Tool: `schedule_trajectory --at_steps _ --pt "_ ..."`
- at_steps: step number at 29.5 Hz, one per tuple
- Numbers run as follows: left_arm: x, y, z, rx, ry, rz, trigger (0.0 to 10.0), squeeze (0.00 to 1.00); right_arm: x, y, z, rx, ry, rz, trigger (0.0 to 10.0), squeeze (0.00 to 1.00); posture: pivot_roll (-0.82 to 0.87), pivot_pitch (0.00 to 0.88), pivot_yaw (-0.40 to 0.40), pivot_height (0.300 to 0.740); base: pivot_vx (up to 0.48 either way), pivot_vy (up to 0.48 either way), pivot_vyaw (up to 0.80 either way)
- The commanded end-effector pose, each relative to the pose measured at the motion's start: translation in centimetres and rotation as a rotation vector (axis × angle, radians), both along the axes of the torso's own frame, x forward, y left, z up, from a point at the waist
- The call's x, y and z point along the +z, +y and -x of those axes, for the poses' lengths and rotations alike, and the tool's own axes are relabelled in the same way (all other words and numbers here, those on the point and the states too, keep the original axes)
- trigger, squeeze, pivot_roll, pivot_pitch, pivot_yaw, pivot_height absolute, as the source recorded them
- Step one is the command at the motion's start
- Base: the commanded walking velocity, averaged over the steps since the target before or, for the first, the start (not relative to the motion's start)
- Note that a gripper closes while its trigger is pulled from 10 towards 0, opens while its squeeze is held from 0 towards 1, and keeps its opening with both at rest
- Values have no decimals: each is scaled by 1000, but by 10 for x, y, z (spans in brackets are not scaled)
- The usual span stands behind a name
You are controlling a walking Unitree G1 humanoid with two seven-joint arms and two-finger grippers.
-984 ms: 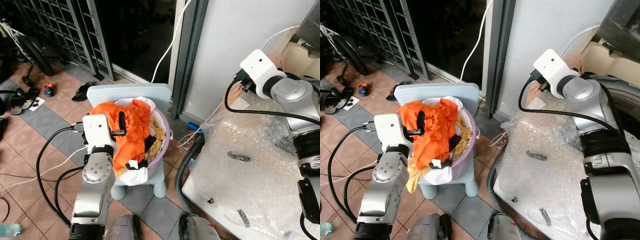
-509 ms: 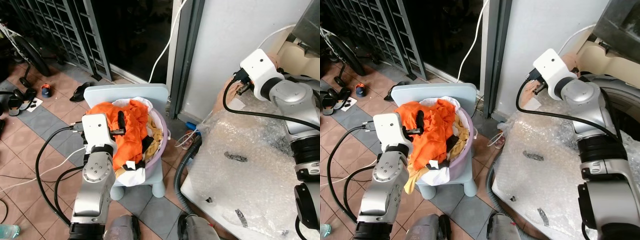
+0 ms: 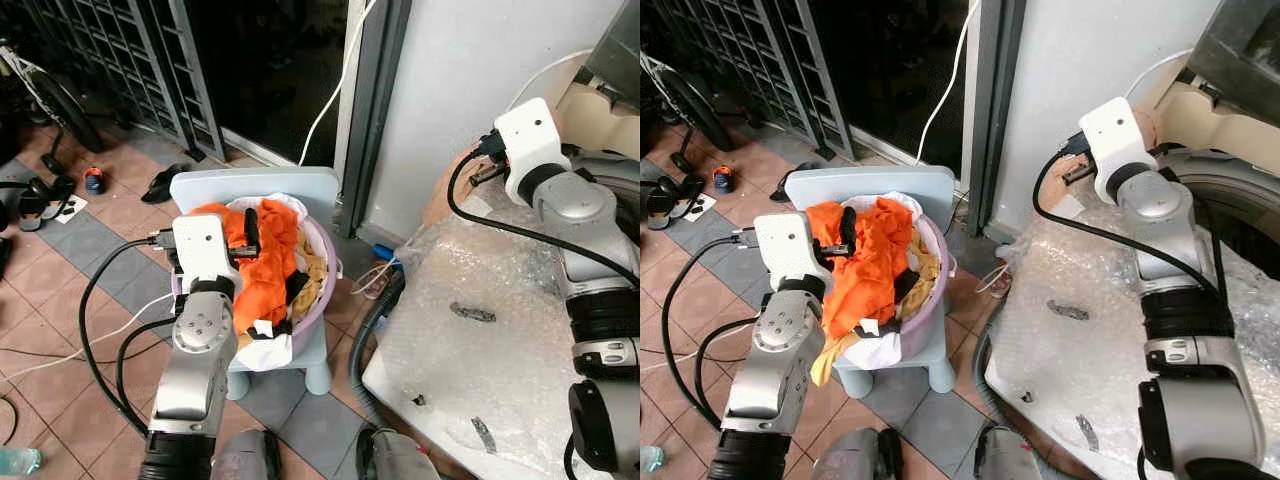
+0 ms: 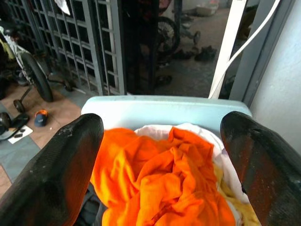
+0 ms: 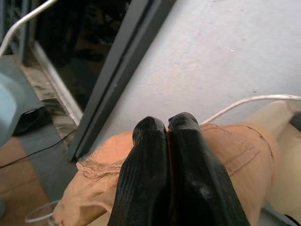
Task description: Clothes washing
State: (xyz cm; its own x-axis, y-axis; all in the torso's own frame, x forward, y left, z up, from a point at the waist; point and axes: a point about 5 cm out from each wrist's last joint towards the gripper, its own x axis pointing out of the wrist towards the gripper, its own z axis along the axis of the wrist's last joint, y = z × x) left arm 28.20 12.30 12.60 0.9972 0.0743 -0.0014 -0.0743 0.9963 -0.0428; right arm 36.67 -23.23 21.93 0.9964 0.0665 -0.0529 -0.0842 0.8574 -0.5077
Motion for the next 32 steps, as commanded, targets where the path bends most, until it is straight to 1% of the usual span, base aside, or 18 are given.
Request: schedule_trajectory --at_steps 1,5,7,9,10,11,13,16,17,18,19,20,21,22,24,28,29,32 --pt "4 -5 -3 -8 -16 11 10000 0 8 -17 0 -117 -85 -56 0 0 -42 108 62 740 0 0 0" --pt "5 -1 -5 0 -26 4 10000 0 39 -38 5 -261 -292 -71 0 0 -37 86 72 740 0 0 0" --pt "7 0 -10 1 -34 -2 10000 0 59 -62 17 -421 -434 -34 0 0 -36 57 94 740 0 0 0" --pt "8 1 -13 -3 -38 -6 10000 0 62 -70 22 -473 -463 -20 0 0 -38 46 104 740 0 0 0" --pt "10 0 -15 -11 -47 -13 10000 0 64 -83 30 -550 -491 12 0 0 -38 46 104 740 0 0 0" --pt "10 0 -15 -11 -47 -13 10000 0 64 -83 30 -550 -491 12 0 0 -38 46 104 740 0 0 0" --pt "14 3 -23 -15 -66 -36 10000 0 56 -115 52 -726 -492 87 0 0 -38 16 120 740 0 0 0" --pt "15 6 -26 -9 -73 -43 10000 0 46 -124 58 -772 -461 93 0 0 -40 2 125 740 0 0 0" --pt "16 8 -27 -4 -78 -50 10000 0 39 -127 63 -789 -438 92 1176 0 -43 0 130 740 0 0 0" --pt "17 12 -28 5 -84 -67 10000 0 30 -128 68 -773 -425 79 5451 0 -46 0 134 740 0 0 0" --pt "17 14 -28 8 -88 -72 10000 0 28 -127 71 -762 -424 76 9059 0 -48 0 134 740 0 0 0" --pt "17 15 -29 10 -88 -74 10000 0 27 -126 70 -754 -424 75 9059 0 -49 0 138 740 0 0 0" --pt "17 18 -30 19 -93 -83 10000 0 25 -123 72 -759 -436 74 10000 1000 -57 0 140 740 0 0 0" --pt "17 19 -30 23 -94 -87 10000 0 24 -122 73 -761 -438 73 10000 1000 -57 0 140 740 0 0 0" --pt "13 21 -29 44 -84 -99 10000 0 16 -106 67 -697 -423 24 10000 1000 -68 0 145 740 0 0 0" --pt "8 26 -28 71 -69 -111 10000 0 11 -73 57 -582 -434 9 10000 1000 -72 0 154 740 0 0 0" --pt "8 26 -28 71 -69 -111 10000 0 11 -73 57 -582 -434 9 10000 1000 -72 0 154 740 0 0 0" --pt "-1 35 -26 101 -38 -110 10000 0 6 -43 52 -506 -451 0 10000 1000 -75 0 168 740 0 0 0"
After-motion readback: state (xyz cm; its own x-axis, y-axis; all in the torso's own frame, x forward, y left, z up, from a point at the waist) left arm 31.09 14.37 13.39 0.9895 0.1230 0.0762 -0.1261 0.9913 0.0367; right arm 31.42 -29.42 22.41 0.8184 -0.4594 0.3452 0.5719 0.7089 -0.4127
